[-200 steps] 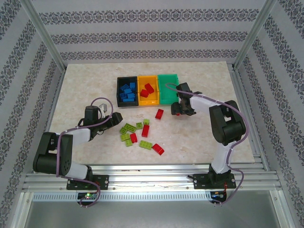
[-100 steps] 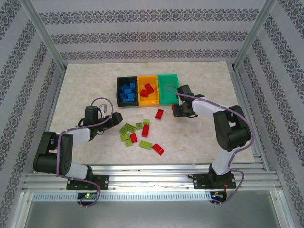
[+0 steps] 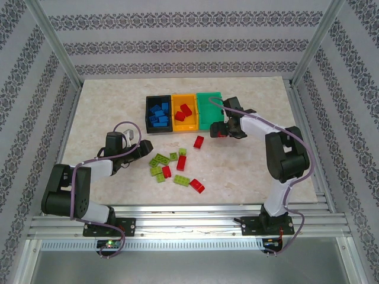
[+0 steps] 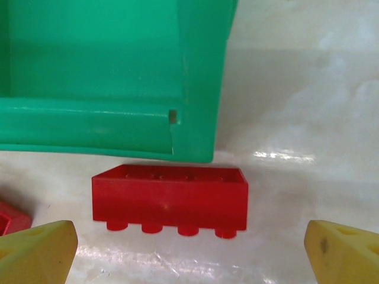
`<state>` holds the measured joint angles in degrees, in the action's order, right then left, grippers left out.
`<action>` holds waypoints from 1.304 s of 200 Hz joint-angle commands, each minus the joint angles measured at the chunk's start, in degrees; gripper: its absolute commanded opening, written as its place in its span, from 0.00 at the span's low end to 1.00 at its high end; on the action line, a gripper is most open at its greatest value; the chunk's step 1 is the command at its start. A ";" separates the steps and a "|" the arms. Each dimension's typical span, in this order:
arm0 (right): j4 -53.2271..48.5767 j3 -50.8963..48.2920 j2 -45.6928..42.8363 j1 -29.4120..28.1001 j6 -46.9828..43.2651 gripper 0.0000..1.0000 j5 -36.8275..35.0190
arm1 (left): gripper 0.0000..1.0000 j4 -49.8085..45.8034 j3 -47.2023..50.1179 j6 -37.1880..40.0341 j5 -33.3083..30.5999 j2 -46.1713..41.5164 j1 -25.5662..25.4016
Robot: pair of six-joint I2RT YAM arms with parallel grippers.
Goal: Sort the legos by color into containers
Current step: Pick up the lego from the center of the table, then place the lego in the container.
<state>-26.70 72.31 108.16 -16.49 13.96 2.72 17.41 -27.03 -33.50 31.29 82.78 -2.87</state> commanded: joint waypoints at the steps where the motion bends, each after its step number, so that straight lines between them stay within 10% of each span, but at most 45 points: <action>1: -2.10 2.72 2.55 -0.07 -1.85 0.98 0.45 | 0.86 1.83 -1.18 -0.05 0.42 -0.41 1.03; 112: -2.60 2.45 2.80 -1.17 -2.38 0.60 2.71 | 0.86 2.01 -1.15 -0.12 0.63 -0.24 1.03; 190: -3.44 -0.37 -8.81 -9.93 1.53 0.62 2.07 | 0.86 1.77 -1.18 -0.17 0.63 -0.54 1.04; 261: -1.98 20.12 2.07 -13.08 2.66 0.66 5.51 | 0.86 1.82 -1.19 -0.16 0.61 -0.49 1.04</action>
<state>-29.93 85.47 105.12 -29.87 15.27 6.85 17.41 -27.03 -33.50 31.31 82.78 -2.87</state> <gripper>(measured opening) 0.651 0.858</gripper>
